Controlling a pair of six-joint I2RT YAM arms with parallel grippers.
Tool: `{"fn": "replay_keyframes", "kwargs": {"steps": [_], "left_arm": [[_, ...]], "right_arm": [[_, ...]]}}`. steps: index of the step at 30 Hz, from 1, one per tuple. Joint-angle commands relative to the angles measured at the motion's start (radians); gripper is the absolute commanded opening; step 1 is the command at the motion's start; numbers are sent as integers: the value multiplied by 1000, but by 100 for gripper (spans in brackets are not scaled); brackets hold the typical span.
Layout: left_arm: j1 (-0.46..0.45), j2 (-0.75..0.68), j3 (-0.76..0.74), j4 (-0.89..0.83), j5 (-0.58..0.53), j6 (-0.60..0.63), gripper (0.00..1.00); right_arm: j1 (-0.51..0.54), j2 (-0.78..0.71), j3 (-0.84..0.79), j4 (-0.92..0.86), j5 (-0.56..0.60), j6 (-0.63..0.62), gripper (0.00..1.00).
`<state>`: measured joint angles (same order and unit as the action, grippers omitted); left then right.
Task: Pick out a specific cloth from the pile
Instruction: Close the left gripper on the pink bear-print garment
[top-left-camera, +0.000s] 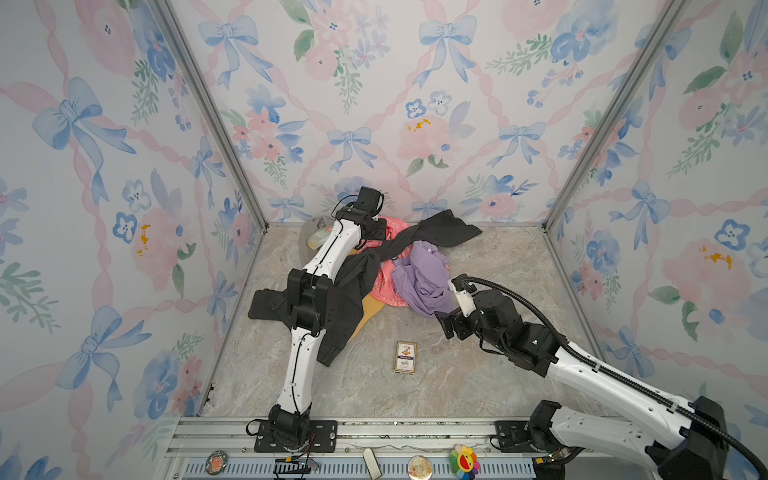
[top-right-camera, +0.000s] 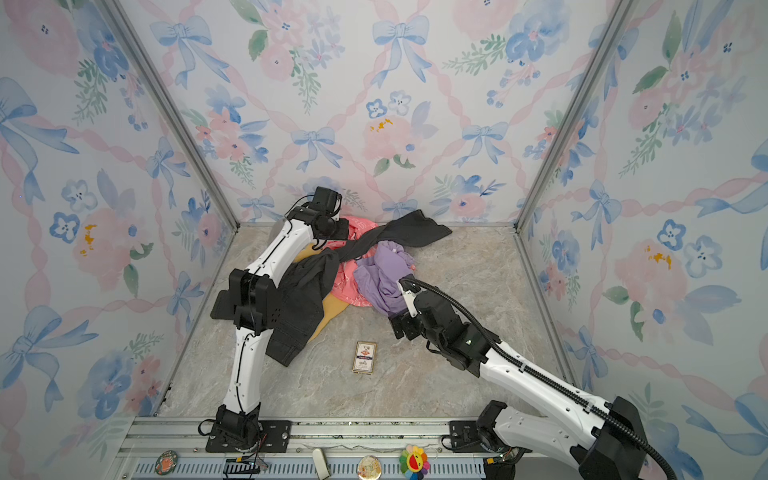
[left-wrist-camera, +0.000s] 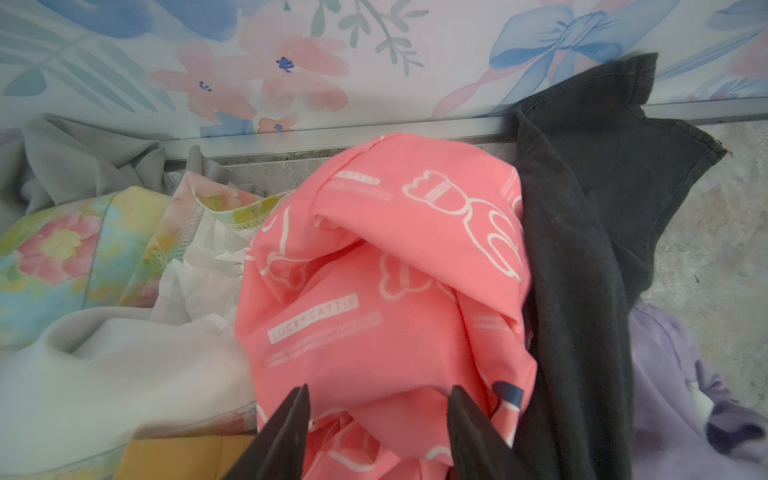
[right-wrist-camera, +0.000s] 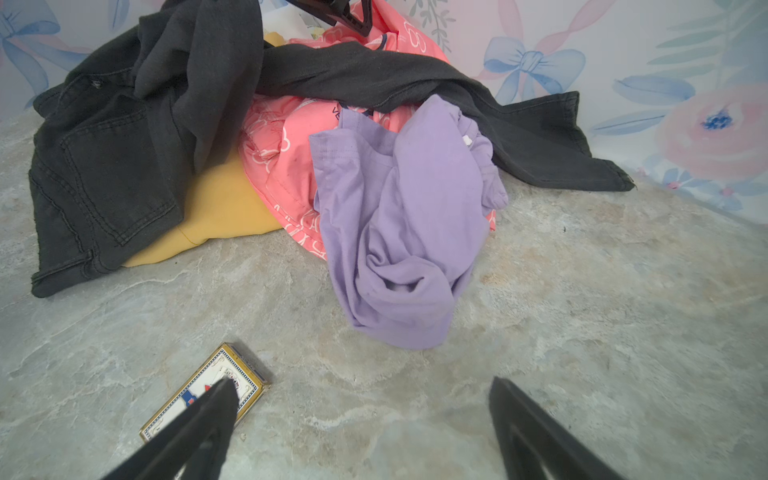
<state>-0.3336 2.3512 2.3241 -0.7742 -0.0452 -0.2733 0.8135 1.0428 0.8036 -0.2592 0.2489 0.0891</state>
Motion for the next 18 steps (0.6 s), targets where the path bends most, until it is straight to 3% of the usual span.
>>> {"fn": "replay_keyframes", "kwargs": {"steps": [1,7,11,14,18], "left_arm": [[-7,22,33,-17,-8,16,46],[-8,54,60,-16,5,7,23],[-9,66,64,-17,7,6,20],[-10,72,66,-16,7,3,24],[-12,74,69,-16,-5,1,40]], "right_arm": [[13,3,4,-10,29,5,97],[12,0,11,-20,40,6,98],[12,-1,13,-23,43,0,98],[12,-1,14,-25,44,-2,98],[12,0,12,-25,45,0,98]]}}
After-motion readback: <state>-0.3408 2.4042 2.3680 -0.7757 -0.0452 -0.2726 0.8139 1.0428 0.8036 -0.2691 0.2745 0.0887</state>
